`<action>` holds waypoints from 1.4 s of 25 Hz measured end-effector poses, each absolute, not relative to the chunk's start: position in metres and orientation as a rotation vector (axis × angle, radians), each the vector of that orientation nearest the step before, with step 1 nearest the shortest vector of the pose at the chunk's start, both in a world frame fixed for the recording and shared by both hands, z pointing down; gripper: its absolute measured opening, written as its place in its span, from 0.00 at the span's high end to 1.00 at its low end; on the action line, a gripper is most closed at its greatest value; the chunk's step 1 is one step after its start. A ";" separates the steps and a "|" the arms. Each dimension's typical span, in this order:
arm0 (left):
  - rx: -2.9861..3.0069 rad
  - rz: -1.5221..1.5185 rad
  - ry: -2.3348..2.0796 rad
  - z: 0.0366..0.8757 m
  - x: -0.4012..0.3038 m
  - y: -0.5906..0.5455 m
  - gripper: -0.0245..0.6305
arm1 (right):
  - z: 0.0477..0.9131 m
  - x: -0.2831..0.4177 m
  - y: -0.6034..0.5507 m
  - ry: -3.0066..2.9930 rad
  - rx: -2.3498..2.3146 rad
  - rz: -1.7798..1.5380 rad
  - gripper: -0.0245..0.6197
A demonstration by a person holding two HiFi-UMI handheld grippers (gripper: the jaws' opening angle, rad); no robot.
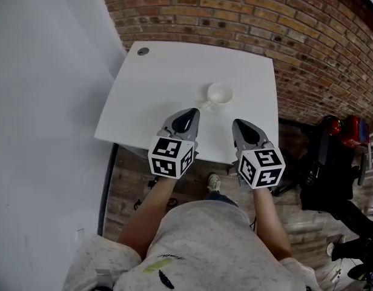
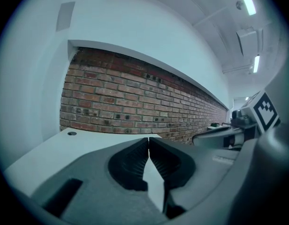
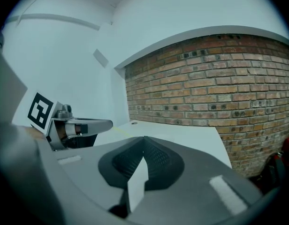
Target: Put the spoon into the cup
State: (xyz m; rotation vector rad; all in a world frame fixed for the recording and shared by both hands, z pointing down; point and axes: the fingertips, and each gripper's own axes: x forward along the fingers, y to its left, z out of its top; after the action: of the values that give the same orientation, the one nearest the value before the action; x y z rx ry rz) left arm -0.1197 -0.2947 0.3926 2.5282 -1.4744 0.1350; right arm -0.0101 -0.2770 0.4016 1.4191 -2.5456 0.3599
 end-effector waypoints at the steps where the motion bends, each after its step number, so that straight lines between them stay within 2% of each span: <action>1: 2.525 0.137 -1.476 0.394 -0.118 -0.300 0.96 | 0.403 -0.009 -0.282 -2.547 1.414 0.362 0.95; 35: 2.397 0.291 -1.459 0.468 -0.052 -0.408 0.96 | 0.435 0.034 -0.397 -2.553 1.273 0.419 0.95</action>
State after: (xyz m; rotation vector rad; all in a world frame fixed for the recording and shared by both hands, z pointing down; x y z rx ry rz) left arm -0.0522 -0.4078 0.4681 2.3968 -1.4594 0.2907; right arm 0.0337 -0.3968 0.4352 1.2728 -2.5534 0.4190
